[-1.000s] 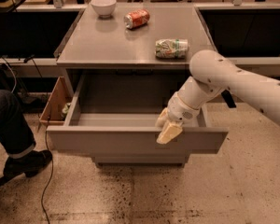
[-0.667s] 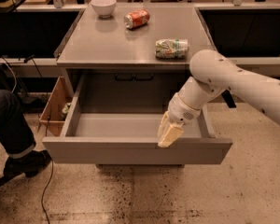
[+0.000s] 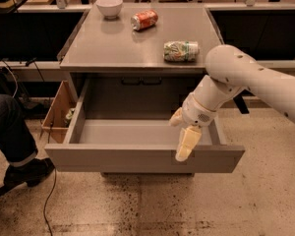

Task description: Open top drawer

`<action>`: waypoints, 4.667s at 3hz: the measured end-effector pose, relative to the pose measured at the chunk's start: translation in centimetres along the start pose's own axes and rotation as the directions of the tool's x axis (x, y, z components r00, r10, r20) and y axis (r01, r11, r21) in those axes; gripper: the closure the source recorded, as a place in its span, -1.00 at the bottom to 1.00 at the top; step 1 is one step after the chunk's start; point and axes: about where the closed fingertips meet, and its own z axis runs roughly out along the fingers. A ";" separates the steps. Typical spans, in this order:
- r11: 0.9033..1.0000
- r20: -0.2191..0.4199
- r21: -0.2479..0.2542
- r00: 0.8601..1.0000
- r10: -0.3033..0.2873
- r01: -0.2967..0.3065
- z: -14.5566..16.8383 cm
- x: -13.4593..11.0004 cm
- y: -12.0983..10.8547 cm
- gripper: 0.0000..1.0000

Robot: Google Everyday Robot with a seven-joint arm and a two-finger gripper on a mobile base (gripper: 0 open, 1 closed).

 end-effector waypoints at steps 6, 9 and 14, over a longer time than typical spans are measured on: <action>0.947 0.195 0.305 0.980 0.044 -0.104 -1.3 1.7 -11.6 1.00; 0.975 0.344 0.162 0.935 0.090 -0.153 4.1 1.7 -9.4 1.00; 0.990 0.453 -0.041 0.880 0.141 -0.138 5.8 -0.2 0.6 1.00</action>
Offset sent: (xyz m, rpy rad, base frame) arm 0.0813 -0.0417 0.0801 -0.0695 -0.2325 -0.0888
